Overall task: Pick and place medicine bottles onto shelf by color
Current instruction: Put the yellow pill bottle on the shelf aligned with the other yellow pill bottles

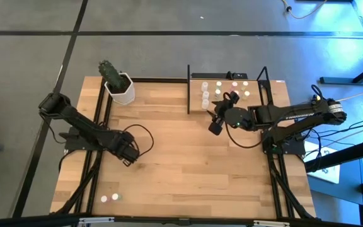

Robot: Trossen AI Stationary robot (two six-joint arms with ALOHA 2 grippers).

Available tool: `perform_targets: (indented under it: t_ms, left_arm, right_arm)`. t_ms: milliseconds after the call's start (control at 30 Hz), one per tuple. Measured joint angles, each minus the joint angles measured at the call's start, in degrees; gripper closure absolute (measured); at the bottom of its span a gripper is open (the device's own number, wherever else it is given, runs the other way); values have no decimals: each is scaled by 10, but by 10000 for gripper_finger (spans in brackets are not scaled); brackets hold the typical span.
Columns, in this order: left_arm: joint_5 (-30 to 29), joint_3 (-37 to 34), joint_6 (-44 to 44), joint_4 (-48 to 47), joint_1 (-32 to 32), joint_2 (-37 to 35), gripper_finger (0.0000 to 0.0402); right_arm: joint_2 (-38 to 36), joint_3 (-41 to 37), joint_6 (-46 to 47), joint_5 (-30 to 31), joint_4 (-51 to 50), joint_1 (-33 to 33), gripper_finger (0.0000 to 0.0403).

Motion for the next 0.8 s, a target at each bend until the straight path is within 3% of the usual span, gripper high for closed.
perform_targets:
  t_ms: [300,567,800]
  left_arm:
    - [-25,109,21,-2,5,0,308]
    - [-93,219,127,0,61,0,308]
    - [-110,246,252,76,122,10,308]
  right_arm:
    - [-5,0,-4,-30,-10,40,199]
    - [-64,0,-1,-173,-25,61,199]
    - [-100,0,-16,-347,-132,61,199]
